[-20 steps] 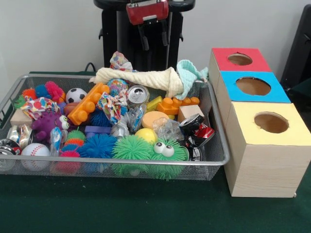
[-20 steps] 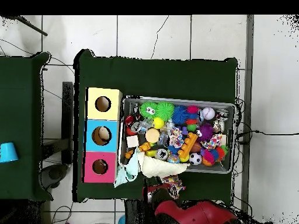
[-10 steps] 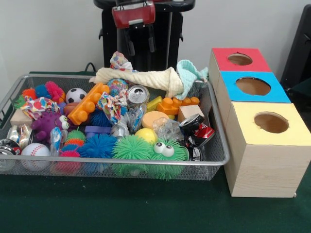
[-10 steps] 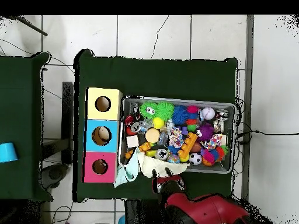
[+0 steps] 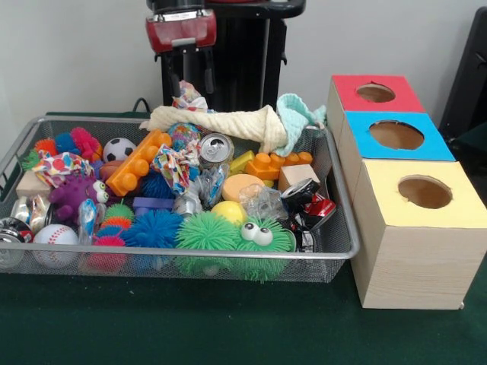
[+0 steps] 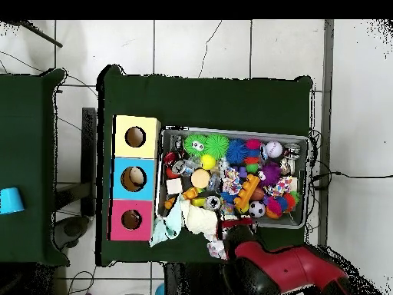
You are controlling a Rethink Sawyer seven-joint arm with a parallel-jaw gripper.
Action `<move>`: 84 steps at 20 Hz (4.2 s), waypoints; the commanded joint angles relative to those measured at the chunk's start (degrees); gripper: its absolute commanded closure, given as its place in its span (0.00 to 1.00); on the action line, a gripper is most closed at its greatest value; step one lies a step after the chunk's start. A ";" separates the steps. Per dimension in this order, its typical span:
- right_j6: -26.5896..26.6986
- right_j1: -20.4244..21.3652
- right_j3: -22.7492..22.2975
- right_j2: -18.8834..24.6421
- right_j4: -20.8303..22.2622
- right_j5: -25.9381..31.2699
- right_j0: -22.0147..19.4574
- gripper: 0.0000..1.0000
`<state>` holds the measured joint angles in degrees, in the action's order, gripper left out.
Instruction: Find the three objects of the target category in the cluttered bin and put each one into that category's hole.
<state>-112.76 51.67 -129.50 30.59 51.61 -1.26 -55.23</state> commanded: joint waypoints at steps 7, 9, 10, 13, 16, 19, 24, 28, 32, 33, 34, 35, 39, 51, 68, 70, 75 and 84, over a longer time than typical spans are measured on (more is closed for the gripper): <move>11.31 -3.02 12.17 10.51 4.29 12.66 -6.60 0.00; 11.28 -2.99 13.19 10.49 4.58 13.29 -6.43 0.00; 10.88 -3.09 13.67 10.17 4.97 13.20 -6.06 0.00; 8.11 -3.95 15.16 7.66 6.91 11.72 -3.64 0.00; 1.12 -4.95 17.40 -0.15 10.45 7.16 3.37 0.00; -5.97 -7.97 22.28 -12.52 12.21 0.03 14.00 0.00; -7.59 -16.15 28.13 -24.28 6.62 -7.61 23.79 0.00; -5.80 -22.51 31.78 -30.20 0.81 -13.23 28.50 0.00; -3.86 -24.72 32.24 -27.15 0.99 -13.60 26.48 0.00; -3.55 -25.49 32.71 -25.46 2.00 -12.71 25.34 0.00; -2.88 -26.95 33.90 -25.81 2.19 -13.47 25.65 0.00; -2.22 -28.73 35.28 -27.07 1.77 -14.82 26.49 0.00; -0.58 -30.64 37.16 -28.46 3.06 -15.67 27.32 0.00; -0.11 -34.60 40.15 -35.67 -1.06 -20.06 32.61 0.00; -9.46 -25.68 39.02 -22.98 27.09 -8.47 23.36 0.00; -15.03 -25.03 39.34 -22.33 35.00 -8.18 23.47 0.00; -35.99 -27.54 47.24 -33.34 51.95 -15.69 32.96 0.00; -42.56 -31.20 52.72 -43.49 55.83 -22.95 39.06 0.00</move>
<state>-138.53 24.24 -85.48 -7.17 100.73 -24.96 -16.08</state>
